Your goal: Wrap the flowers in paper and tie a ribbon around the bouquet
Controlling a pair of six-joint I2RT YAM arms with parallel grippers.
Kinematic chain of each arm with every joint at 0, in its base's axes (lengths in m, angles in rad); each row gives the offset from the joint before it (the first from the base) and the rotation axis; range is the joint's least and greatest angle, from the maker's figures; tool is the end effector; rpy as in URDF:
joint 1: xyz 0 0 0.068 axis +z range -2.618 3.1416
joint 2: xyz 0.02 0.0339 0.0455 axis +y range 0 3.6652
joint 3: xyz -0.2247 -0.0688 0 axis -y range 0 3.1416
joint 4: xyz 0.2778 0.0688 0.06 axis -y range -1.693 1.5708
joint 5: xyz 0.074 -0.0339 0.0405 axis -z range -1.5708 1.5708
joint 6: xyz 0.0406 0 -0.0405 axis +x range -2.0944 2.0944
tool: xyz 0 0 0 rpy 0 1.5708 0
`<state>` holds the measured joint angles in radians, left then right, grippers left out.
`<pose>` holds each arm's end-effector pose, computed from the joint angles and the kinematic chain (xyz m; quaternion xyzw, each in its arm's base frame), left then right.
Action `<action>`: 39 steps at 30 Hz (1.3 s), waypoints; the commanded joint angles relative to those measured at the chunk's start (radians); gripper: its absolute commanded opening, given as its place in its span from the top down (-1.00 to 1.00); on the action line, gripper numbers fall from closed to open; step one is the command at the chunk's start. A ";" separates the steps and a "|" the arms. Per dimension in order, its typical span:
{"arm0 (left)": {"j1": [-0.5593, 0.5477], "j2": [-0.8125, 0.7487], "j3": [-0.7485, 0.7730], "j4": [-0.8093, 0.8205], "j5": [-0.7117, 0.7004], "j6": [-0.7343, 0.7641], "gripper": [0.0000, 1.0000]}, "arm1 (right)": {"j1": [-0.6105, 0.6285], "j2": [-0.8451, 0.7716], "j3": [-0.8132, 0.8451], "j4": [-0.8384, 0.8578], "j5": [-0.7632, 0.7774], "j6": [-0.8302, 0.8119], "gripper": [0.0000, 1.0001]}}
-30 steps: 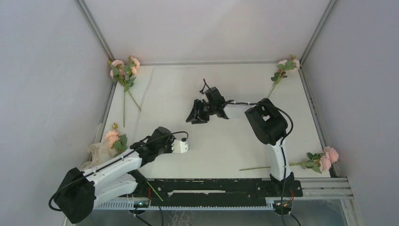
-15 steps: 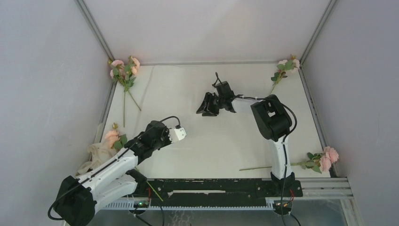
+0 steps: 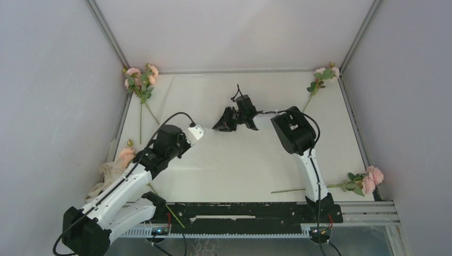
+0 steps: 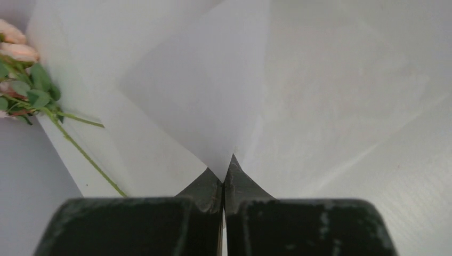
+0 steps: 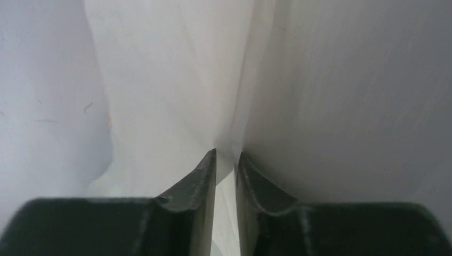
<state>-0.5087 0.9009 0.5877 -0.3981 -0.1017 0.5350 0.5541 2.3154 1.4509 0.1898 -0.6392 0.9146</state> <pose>0.2203 -0.1181 0.1865 0.4342 0.7976 0.0517 0.4155 0.3967 0.2739 0.0398 0.0195 0.8662 0.4858 0.1155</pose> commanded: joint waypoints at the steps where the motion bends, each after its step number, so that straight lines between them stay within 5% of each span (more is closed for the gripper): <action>1: 0.031 -0.021 0.093 0.017 -0.048 -0.099 1.00 | 0.003 0.015 0.006 0.099 -0.033 0.068 0.53; 7: 0.081 -0.035 0.095 0.035 -0.104 -0.116 1.00 | 0.004 0.003 -0.012 0.152 -0.054 0.093 0.56; 11: 0.090 -0.038 0.089 0.033 -0.087 -0.117 1.00 | 0.008 -0.012 -0.033 0.186 -0.079 0.101 0.13; 14: 0.101 -0.031 0.067 0.043 -0.080 -0.114 1.00 | 0.005 -0.042 -0.104 0.287 -0.124 0.141 0.04; 19: 0.164 -0.012 0.060 0.064 -0.045 -0.140 1.00 | -0.013 -0.117 -0.276 0.431 -0.116 0.195 0.02; 25: 0.175 -0.012 0.070 0.077 -0.068 -0.166 1.00 | 0.010 -0.060 -0.283 0.508 -0.106 0.243 0.02; 39: 0.212 -0.015 0.089 0.087 -0.157 -0.200 1.00 | 0.064 -0.219 -0.456 0.445 0.149 0.228 0.02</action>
<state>-0.3035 0.8944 0.6441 -0.3481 -0.2432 0.3637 0.5861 2.1582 1.0153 0.6342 -0.5797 1.1584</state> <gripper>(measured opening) 0.004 0.483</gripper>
